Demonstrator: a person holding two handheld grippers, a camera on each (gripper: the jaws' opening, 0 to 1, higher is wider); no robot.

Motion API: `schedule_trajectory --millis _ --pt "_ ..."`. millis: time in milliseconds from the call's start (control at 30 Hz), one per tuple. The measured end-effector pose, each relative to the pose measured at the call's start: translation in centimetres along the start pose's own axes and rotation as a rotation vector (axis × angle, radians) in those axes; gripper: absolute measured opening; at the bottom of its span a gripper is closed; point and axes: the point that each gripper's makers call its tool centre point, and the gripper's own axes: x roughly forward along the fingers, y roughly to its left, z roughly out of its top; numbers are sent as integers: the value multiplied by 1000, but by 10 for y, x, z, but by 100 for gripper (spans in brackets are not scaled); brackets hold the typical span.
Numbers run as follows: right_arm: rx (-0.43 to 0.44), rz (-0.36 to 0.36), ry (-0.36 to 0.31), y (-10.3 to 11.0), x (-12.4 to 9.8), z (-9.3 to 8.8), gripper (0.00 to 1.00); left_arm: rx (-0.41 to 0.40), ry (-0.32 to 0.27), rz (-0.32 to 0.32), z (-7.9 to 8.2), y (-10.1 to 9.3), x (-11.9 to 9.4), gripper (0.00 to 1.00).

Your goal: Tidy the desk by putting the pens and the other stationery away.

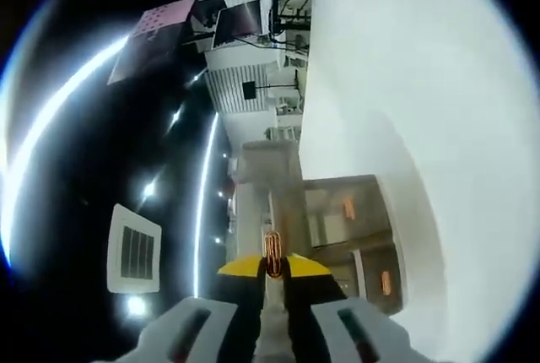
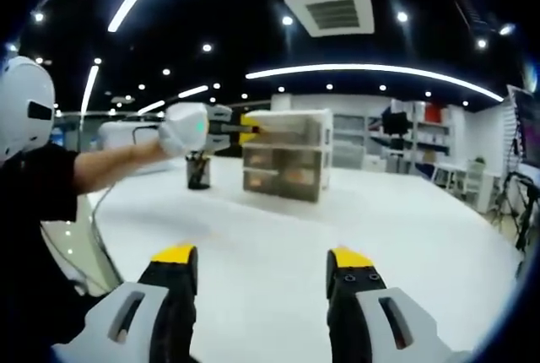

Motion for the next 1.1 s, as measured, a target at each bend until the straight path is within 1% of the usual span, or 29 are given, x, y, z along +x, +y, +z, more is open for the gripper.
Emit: schedule_trajectory --millis 367,667,833,1100 --pt "0 -8 7 -2 -1 -2 58 -16 10 -12 -9 0 19 10" --pt "5 -19 13 -3 -5 -5 58 -11 12 -24 -13 0 31 10" --pt "9 -20 8 -3 -7 -5 58 -7 19 -29 -17 0 37 10" --pt "6 -28 12 -4 -11 -6 58 30 30 -47 -23 -2 47 10"
